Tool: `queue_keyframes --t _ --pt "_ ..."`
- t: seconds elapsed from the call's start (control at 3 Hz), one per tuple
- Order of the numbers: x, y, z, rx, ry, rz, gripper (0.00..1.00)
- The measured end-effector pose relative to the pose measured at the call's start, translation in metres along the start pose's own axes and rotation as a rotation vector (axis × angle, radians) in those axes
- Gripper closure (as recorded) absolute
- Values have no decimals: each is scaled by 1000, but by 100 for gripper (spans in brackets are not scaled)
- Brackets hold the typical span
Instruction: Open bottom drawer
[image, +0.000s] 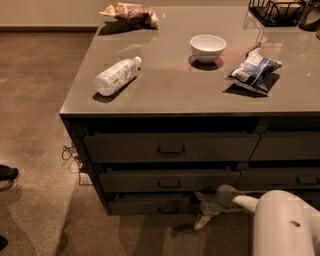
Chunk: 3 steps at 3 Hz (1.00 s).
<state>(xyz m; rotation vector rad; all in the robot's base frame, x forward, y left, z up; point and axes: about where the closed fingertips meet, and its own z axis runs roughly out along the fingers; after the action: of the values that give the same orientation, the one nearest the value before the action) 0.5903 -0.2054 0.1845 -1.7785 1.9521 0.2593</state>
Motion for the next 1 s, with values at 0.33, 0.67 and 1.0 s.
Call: queue_keyframes --t 0.33,0.67,1.0 --pt "0 -5 14 -22 -8 4 19" --pt "0 -3 22 -39 -9 1 42" --pt "-2 11 12 -45 -17 -17 65"
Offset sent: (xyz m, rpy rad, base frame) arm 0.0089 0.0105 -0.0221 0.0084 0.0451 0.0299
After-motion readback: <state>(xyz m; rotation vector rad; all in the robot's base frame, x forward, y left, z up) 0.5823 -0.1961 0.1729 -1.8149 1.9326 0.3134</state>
